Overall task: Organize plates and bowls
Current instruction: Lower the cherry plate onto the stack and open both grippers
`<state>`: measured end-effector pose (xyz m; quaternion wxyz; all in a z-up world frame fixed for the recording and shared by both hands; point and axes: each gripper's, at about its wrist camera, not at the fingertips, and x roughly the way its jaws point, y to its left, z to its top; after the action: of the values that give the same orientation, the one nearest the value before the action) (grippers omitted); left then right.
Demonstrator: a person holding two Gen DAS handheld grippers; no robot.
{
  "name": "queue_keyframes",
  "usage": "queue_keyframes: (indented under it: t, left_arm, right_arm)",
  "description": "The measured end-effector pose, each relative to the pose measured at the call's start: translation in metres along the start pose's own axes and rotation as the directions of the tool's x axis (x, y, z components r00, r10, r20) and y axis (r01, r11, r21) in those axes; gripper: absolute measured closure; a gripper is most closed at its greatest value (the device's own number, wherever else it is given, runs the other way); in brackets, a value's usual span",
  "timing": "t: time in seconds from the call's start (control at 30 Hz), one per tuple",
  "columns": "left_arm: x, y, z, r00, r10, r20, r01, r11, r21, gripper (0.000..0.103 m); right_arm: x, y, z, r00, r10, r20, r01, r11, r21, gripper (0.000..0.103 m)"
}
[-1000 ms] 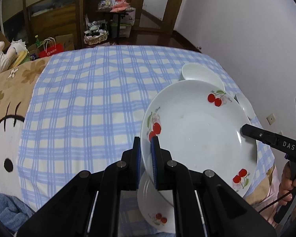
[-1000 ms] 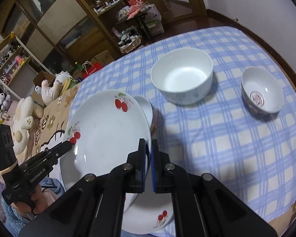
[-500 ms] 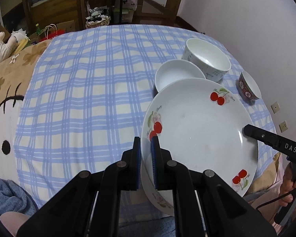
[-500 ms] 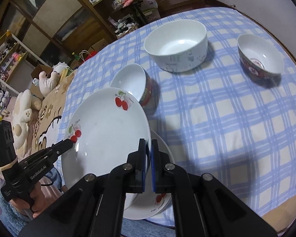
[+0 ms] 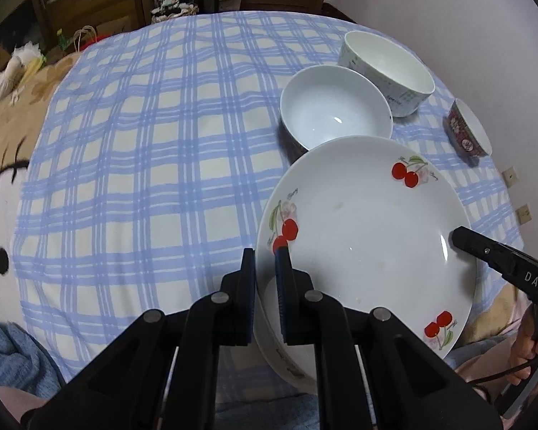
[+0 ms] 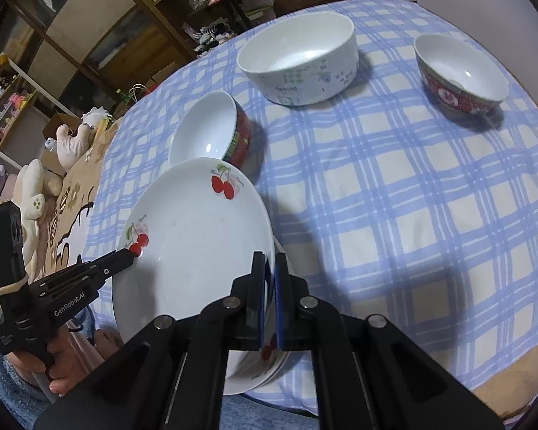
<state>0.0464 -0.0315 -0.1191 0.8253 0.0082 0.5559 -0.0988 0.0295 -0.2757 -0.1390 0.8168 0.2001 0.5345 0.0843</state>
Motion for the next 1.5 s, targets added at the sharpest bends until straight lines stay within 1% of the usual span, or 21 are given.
queue_keyframes:
  t: [0.17,0.27,0.33,0.53,0.73,0.8,0.93,1.13,1.23,1.33,1.5]
  left_arm:
    - [0.018,-0.002,0.004,0.999,0.000,-0.045,0.000,1.000,0.000,0.091]
    - [0.023,-0.002,0.005,0.998,0.009,-0.060,-0.009,1.000,0.002,0.092]
    - [0.026,-0.002,0.005,0.998,0.021,-0.065,-0.021,1.000,0.004,0.093]
    - [0.027,-0.001,0.007,0.998,0.020,-0.067,-0.020,1.000,0.005,0.093]
    - [0.026,-0.001,0.009,0.997,0.023,-0.070,-0.022,1.000,0.010,0.092]
    - [0.022,-0.001,0.008,0.998,0.023,-0.057,-0.023,1.000,0.011,0.092]
    - [0.024,-0.002,0.006,0.997,0.025,-0.079,-0.024,1.000,0.013,0.092]
    - [0.018,0.001,0.006,0.998,0.031,-0.058,-0.031,1.000,-0.004,0.092]
    - [0.016,0.001,0.005,0.998,0.034,-0.052,-0.034,0.999,-0.003,0.092]
    - [0.012,-0.001,0.005,0.999,0.033,-0.038,-0.033,0.999,0.003,0.090]
    - [0.002,0.001,0.006,1.000,0.029,-0.007,-0.029,1.000,-0.008,0.087]
  right_arm:
    - [0.006,-0.007,0.003,1.000,-0.001,0.010,0.001,1.000,0.023,0.097]
    - [0.007,-0.004,0.003,1.000,-0.019,0.016,0.019,1.000,-0.005,0.097]
    - [0.009,-0.001,0.002,0.999,-0.034,0.018,0.034,0.999,-0.023,0.097]
    - [0.008,0.000,0.003,0.998,-0.044,0.040,0.045,0.998,-0.033,0.097]
    - [0.007,-0.003,0.002,0.998,-0.030,0.048,0.031,0.999,-0.018,0.096]
    - [0.006,-0.004,0.001,0.998,-0.046,0.044,0.047,0.999,-0.015,0.096]
    - [0.004,-0.006,-0.002,0.998,-0.043,0.041,0.043,0.999,-0.004,0.096]
    - [0.002,-0.006,-0.003,0.997,-0.062,0.047,0.062,0.998,0.002,0.095]
    - [-0.006,-0.005,-0.001,0.992,-0.085,0.090,0.085,0.996,0.002,0.095]
    - [-0.013,-0.010,0.000,0.990,-0.073,0.123,0.070,0.997,0.030,0.095]
    - [-0.021,-0.018,0.000,0.987,-0.069,0.147,0.059,0.996,0.071,0.095]
